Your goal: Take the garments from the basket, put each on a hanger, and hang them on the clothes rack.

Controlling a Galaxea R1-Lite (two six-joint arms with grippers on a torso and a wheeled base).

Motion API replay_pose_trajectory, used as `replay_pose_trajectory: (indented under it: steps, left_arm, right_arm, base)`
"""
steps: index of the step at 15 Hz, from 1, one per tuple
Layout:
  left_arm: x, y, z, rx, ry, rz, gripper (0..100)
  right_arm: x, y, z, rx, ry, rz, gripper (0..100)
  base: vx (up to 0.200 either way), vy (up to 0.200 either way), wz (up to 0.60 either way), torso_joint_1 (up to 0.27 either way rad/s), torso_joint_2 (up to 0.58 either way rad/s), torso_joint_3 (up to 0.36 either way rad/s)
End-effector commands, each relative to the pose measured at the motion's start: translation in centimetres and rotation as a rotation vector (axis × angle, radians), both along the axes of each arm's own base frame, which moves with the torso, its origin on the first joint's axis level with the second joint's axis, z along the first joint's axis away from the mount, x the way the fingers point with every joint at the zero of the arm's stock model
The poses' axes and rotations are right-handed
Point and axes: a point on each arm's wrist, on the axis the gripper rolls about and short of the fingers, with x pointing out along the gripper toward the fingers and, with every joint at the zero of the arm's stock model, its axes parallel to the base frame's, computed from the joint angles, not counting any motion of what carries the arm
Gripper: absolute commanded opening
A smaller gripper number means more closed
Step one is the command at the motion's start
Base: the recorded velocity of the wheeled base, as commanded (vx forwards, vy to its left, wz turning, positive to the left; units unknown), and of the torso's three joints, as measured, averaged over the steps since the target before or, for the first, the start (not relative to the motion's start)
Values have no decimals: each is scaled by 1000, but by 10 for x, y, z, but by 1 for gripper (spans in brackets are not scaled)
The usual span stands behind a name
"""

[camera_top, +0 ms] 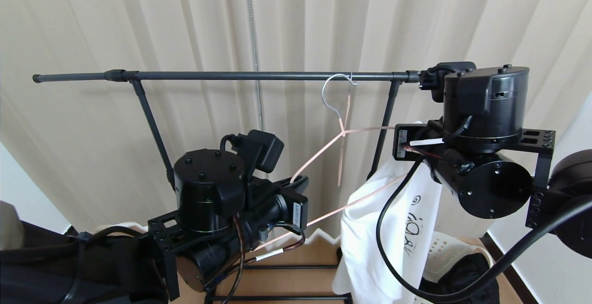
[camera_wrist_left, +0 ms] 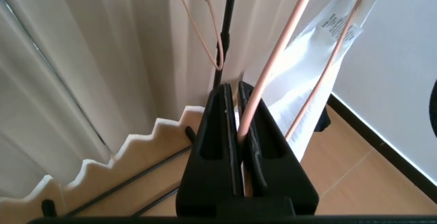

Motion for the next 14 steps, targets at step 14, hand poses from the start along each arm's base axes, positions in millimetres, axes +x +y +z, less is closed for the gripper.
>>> replay_pose_trajectory:
  steps: [14]
  left_arm:
    - [-1, -9, -7, 2, 0, -24, 0]
  right_arm:
    - [-41, 49, 21, 219, -66, 178, 0]
  base:
    - [0, 0, 0, 0, 0, 0]
